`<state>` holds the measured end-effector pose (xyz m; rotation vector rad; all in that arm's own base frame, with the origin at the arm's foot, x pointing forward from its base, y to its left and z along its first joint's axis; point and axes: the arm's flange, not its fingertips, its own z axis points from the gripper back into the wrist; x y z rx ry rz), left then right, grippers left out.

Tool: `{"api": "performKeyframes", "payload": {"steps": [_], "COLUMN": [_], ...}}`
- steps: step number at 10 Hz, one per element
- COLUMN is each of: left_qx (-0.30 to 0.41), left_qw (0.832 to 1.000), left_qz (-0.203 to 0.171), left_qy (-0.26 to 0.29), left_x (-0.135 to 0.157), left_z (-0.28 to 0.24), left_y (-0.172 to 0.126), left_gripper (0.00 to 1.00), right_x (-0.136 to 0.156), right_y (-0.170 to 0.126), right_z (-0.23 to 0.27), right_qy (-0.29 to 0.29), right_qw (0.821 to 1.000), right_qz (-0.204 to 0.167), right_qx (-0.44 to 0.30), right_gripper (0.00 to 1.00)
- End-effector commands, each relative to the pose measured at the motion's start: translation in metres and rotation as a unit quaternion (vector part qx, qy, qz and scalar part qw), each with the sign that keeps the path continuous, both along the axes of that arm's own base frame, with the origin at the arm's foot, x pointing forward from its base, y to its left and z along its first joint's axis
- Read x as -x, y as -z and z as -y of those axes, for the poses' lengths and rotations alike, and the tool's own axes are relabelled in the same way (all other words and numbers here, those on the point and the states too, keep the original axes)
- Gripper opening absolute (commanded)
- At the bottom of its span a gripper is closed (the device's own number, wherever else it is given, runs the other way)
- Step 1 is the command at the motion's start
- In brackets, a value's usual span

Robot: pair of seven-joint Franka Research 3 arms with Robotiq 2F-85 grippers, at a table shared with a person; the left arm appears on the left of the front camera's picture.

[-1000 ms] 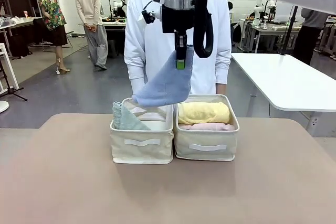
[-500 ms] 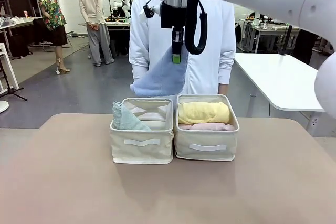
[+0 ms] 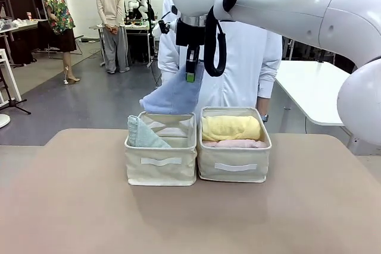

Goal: Sort the towels based on their folding style.
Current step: Pick up another triangle-folded towel from the table and place it in the left Fabric basket.

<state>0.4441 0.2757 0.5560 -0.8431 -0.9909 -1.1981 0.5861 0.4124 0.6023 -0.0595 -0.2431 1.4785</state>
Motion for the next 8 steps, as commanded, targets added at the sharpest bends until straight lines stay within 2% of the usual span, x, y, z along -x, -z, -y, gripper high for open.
{"api": "performKeyframes", "payload": {"steps": [1, 5, 8], "left_qx": [-0.007, -0.007, -0.007], "left_qw": [1.000, 1.000, 1.000], "left_qz": [-0.003, -0.003, -0.003], "left_qy": [-0.001, -0.001, -0.001], "left_x": [0.003, 0.003, 0.003], "left_z": [0.001, 0.001, 0.001], "left_y": [-0.001, -0.001, -0.001], "left_gripper": [1.00, 1.00, 1.00], "right_x": [0.001, 0.001, -0.011], "right_y": [-0.005, -0.005, 0.013], "right_z": [0.001, 0.001, -0.004], "right_qy": [0.000, 0.000, -0.010], "right_qw": [1.000, 1.000, 1.000], "right_qz": [0.008, 0.008, -0.012], "right_qx": [0.005, 0.005, -0.006], "right_gripper": [0.18, 0.18, 0.18]}}
